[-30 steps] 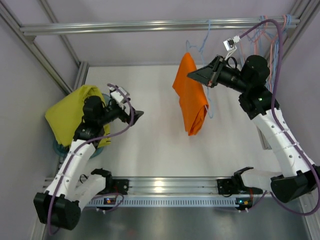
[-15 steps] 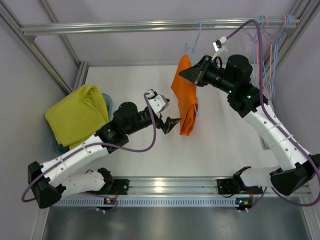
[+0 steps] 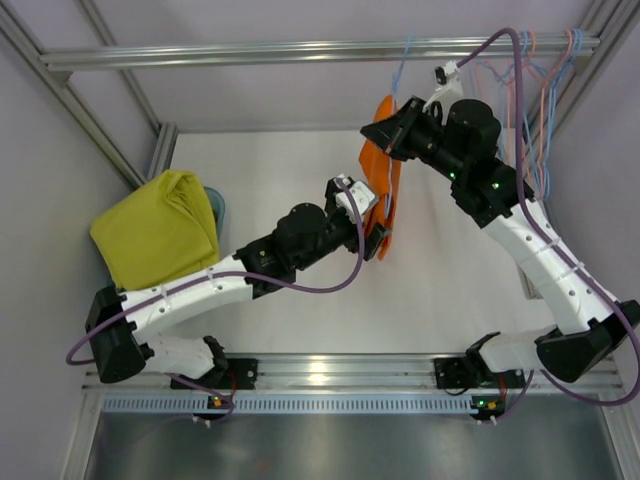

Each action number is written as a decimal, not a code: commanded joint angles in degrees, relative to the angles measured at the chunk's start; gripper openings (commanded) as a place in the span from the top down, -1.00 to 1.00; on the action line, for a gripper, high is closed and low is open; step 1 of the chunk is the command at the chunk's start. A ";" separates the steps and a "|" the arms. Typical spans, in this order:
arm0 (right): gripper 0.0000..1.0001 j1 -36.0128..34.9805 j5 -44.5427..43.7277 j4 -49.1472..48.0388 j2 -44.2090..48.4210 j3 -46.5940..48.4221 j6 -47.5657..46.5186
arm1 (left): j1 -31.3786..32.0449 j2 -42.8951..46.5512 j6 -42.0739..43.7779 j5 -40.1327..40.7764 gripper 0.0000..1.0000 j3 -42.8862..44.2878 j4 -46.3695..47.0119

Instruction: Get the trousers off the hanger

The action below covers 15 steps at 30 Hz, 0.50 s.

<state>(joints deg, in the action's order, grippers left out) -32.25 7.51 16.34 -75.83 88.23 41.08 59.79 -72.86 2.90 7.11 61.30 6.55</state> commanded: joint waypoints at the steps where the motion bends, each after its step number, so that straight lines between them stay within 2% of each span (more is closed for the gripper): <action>1: 1.00 -1.41 -1.09 -10.62 1.74 5.91 -2.06 | 0.24 -1.23 0.52 6.59 -0.83 2.60 5.13; 3: 1.00 -1.59 -0.92 -10.54 2.00 5.82 -2.06 | 0.24 -1.23 1.23 6.42 -0.76 2.34 6.02; 6: 1.00 -1.76 -0.65 -10.71 2.18 5.73 -2.23 | 0.06 -1.58 2.90 7.12 -0.45 1.89 6.46; 7: 1.00 -1.68 -0.65 -10.54 2.18 5.73 -2.32 | -0.46 -1.58 2.47 7.30 -0.26 1.98 6.20; 15: 1.00 -1.68 0.49 -11.68 2.44 4.94 -1.97 | -2.48 0.53 3.25 6.86 0.27 1.28 4.27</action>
<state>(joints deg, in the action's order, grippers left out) -32.91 7.22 15.97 -75.83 88.95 40.69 57.89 -74.43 4.71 12.51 61.43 7.97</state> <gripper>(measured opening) 0.012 0.394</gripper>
